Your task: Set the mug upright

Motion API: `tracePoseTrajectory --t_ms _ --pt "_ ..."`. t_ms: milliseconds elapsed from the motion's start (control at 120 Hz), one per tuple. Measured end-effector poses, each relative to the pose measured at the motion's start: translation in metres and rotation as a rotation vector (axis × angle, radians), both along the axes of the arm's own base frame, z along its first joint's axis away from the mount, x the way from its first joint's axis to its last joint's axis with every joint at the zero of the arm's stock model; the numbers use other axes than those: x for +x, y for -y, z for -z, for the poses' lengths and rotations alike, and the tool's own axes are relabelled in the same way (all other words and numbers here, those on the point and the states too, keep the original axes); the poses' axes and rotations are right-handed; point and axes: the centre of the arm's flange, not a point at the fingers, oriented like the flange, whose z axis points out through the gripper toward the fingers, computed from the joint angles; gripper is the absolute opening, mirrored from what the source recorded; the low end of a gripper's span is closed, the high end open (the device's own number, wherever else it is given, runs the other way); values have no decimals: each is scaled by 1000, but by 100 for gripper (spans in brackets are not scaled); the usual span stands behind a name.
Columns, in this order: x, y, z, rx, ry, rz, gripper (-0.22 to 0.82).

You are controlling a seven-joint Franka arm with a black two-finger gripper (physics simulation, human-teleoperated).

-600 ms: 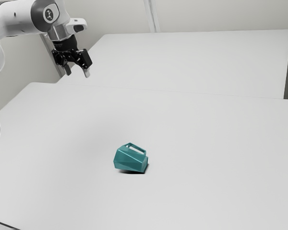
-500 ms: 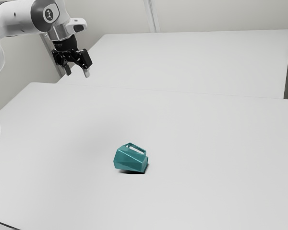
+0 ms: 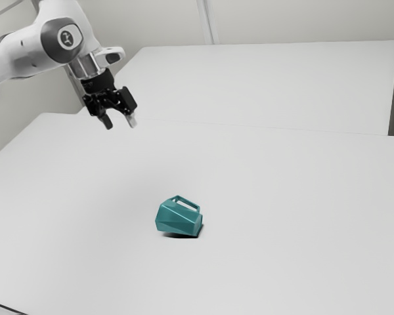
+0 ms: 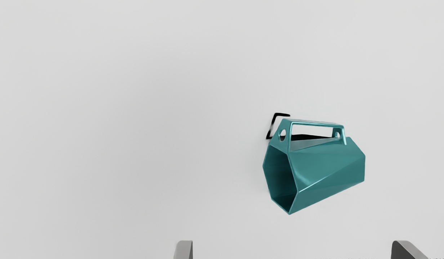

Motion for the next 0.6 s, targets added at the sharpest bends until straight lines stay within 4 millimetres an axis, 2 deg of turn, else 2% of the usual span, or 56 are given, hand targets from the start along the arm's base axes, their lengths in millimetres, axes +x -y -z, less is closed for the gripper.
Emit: tracePoseTrajectory --t_ms 67,242,400,600 --pt "-8 3 13 -63 2 -10 60" --pt "-27 2 67 -217 -4 -45 60" --pt "-47 -4 126 -317 -17 -76 60" --pt "-64 -8 169 -448 16 -95 60"
